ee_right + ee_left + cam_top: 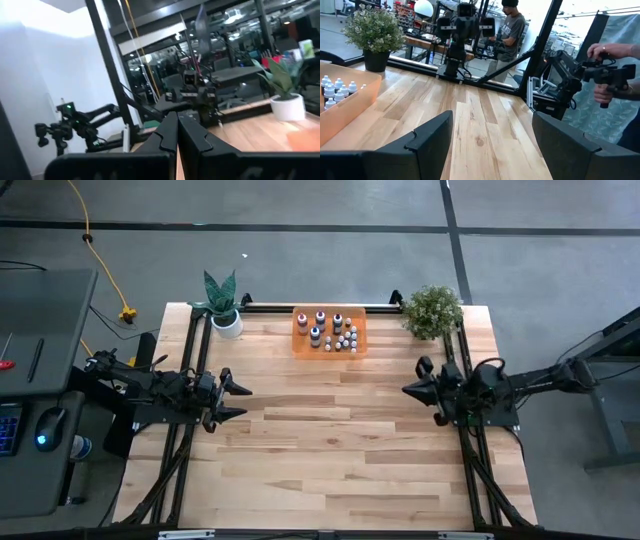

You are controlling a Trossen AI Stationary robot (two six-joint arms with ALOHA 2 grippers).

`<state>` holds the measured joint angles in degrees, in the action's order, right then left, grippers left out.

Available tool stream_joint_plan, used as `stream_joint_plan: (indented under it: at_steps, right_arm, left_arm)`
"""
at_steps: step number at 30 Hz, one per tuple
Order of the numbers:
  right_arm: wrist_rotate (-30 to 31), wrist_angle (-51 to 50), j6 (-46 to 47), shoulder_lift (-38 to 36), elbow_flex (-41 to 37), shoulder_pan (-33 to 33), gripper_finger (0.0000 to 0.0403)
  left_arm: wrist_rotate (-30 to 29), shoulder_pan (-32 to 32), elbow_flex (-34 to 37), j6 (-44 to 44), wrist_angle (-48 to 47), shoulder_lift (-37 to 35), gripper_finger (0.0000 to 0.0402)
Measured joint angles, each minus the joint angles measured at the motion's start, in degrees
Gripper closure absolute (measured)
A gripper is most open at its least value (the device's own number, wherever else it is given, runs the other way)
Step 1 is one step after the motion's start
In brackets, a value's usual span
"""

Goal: Pick & Place food coloring
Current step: Return to Home Position

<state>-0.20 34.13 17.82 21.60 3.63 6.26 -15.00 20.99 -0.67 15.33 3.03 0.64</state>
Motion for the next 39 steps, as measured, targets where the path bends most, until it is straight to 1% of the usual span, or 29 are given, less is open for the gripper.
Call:
stream_joint_plan:
  at_steps: [4,10,15,22,26,29,31,39]
  right_arm:
    - [0.7,-1.0,0.9,-2.7,-3.0,-0.7,0.0403]
    - [0.5,-8.3,-0.4,-5.4,-3.0,-3.3,0.0403]
    - [-3.0,-17.2,0.1,-8.2,-3.1,-6.0,0.0403]
    - [-4.4,-32.0,-2.3,-15.0,-3.1,-6.7,0.0403]
    - [-3.4,-32.4,-4.4,-16.2,-3.0,-6.6,0.0403]
    - [-0.4,-32.9,-5.7,-16.1,-3.1,-6.6,0.0403]
    - [0.2,-33.0,-6.5,-15.9,-3.1,-6.6,0.0403]
    - [0.6,-33.1,-7.3,-15.2,-3.1,-6.6,0.0403]
  left_arm:
    - [0.0,0.0,0.0,0.0,0.0,0.0,0.013]
    - [0.0,0.0,0.0,0.0,0.0,0.0,0.013]
    - [0.0,0.0,0.0,0.0,0.0,0.0,0.013]
    - [0.0,0.0,0.0,0.0,0.0,0.0,0.013]
    - [0.0,0.0,0.0,0.0,0.0,0.0,0.013]
    - [0.0,0.0,0.0,0.0,0.0,0.0,0.013]
    - [0.0,0.0,0.0,0.0,0.0,0.0,0.013]
    - [0.0,0.0,0.0,0.0,0.0,0.0,0.013]
